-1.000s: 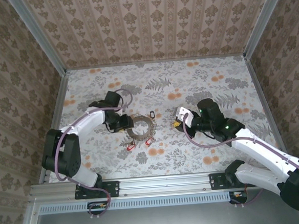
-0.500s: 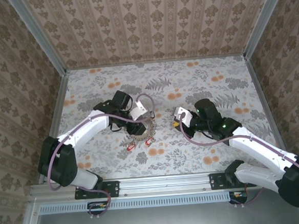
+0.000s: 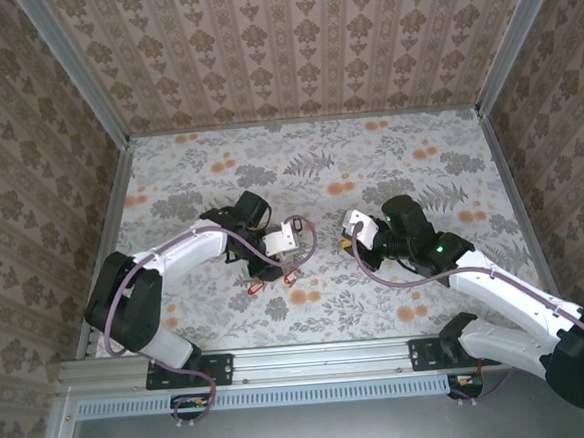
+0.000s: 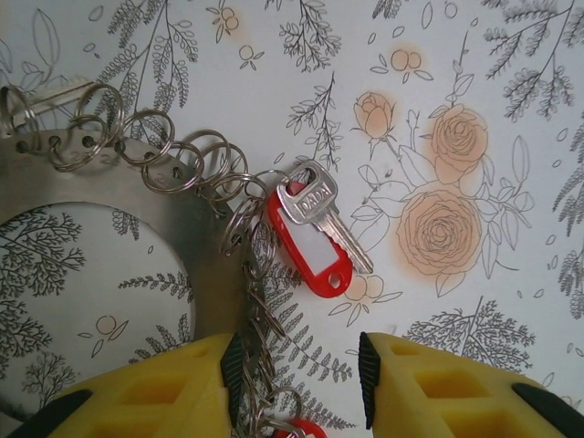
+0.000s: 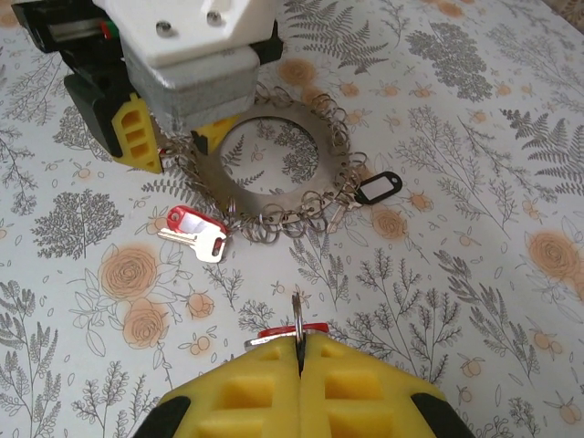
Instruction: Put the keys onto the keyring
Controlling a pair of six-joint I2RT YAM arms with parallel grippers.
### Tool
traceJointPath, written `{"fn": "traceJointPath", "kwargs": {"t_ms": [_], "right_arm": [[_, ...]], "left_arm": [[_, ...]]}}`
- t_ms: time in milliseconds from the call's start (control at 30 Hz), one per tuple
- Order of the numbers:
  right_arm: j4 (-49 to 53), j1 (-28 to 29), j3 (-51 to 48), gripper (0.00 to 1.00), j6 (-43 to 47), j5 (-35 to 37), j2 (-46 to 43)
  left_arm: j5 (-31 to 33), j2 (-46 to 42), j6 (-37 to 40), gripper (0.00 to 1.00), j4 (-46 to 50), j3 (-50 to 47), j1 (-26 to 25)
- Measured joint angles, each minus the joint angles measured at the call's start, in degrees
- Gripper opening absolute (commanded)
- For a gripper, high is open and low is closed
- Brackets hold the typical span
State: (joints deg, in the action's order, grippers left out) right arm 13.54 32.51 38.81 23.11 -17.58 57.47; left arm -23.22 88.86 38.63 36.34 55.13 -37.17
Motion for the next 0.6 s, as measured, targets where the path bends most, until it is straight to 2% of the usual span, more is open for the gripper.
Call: {"fn": "traceJointPath", "kwargs": {"t_ms": [167, 267, 400, 600], "right_arm": [[0.02, -0.39, 0.0, 0.0, -2.08, 0.5, 0.0], [0.02, -0.68, 0.0, 0.0, -3.08, 0.52, 0.0], [0.02, -0.74, -0.07, 0.0, -4.17, 0.52, 0.0], [0.02, -0.87, -0.09, 0.0, -5.14, 0.98, -0.15]], "left_arm": [[-2.71, -0.22, 1.57, 0.39, -1.14, -0.61, -0.31], [-5.4, -4.0, 7.26, 0.39, -1.92, -4.61, -0.31], [-5.42, -8.85, 15.13, 0.39, -2.95, -8.66, -0.07], [-4.37, -3.63, 22.05, 0.38, -4.46, -6.51, 1.6]]}}
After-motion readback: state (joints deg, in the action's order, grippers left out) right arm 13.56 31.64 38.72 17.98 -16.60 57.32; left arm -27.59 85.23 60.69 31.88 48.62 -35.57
